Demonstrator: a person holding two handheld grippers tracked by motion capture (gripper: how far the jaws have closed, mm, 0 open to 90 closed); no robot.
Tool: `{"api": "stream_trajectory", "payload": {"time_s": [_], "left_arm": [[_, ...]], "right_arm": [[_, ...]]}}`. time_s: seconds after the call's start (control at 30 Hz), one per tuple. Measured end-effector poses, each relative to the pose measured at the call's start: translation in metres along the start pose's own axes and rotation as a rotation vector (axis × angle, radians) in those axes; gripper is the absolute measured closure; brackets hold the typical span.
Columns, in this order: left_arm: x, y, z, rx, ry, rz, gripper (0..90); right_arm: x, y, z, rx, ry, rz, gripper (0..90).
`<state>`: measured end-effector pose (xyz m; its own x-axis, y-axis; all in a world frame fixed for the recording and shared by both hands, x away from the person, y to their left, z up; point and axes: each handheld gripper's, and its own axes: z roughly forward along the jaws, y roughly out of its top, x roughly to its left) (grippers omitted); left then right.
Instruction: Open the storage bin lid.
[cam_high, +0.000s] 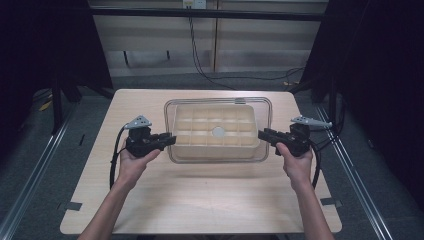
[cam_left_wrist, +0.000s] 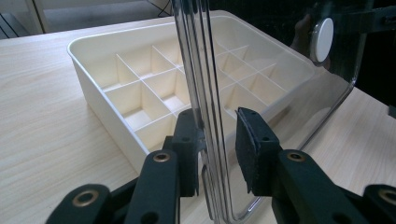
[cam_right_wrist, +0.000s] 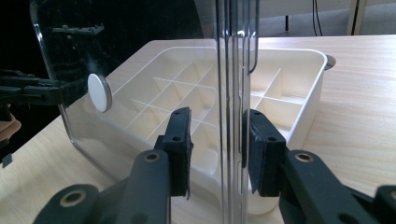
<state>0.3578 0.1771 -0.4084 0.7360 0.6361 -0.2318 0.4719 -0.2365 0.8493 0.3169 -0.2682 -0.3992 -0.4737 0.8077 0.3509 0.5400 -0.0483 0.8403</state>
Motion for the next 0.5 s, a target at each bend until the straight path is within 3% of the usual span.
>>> {"api": "stream_trajectory", "payload": {"time_s": [0.5], "left_arm": [[-0.012,0.003,-0.017,0.003,-0.002,0.03,70.4]], "right_arm": [[0.01,0.0,-0.011,0.018,0.021,0.003,65.4]]}}
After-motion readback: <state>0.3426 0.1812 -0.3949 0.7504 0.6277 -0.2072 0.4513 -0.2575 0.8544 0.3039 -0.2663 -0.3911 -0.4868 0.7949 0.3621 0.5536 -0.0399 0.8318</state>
